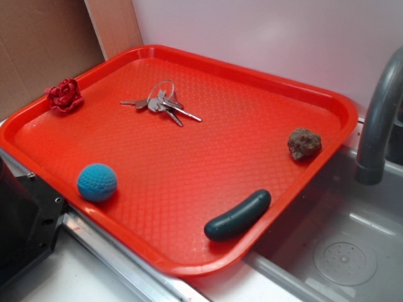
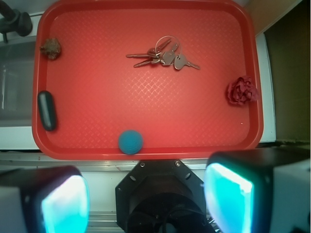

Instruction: Grab the red paper.

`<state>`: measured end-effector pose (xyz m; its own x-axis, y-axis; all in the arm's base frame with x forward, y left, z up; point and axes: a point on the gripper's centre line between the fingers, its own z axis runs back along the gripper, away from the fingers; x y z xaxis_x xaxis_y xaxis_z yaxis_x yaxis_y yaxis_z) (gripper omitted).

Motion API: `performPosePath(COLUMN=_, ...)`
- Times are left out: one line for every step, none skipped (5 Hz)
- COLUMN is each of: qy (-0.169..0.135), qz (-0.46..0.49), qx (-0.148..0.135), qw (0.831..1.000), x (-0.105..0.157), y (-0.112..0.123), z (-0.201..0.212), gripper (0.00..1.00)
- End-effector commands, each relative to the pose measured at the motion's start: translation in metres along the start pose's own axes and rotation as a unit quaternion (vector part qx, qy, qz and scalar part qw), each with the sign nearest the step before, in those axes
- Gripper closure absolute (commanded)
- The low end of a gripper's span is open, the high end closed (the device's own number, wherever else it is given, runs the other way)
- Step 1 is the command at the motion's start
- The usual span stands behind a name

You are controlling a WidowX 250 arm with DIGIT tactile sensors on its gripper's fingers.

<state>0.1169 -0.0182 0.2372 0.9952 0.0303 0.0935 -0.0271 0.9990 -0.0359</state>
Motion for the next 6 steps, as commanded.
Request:
performPosePath(qy=0.000, qz=0.000, qx=0.000, qw=1.000, x=0.000, y=0.000, z=0.000, gripper=0.00)
performPosePath(qy=0.033, qz=0.120, qx=0.048, qw=0.991, x=0.018, y=0.044, z=-0.050, gripper=0.00)
performPosePath(qy=-0.008, qz=0.243, qx=0.066, qw=0.968, x=0.031, y=0.078, z=-0.093, gripper=0.00)
performPosePath(qy=-0.014, qz=0.364, qx=0.050, qw=0.930, x=0.032, y=0.118, z=-0.132, gripper=0.00)
performPosePath(qy=-0.057, qz=0.422, qx=0.047, qw=0.904, x=0.029, y=0.145, z=-0.156, gripper=0.00)
performPosePath(qy=-0.054, qz=0.442, qx=0.076, qw=0.892, x=0.028, y=0.163, z=-0.169, gripper=0.00)
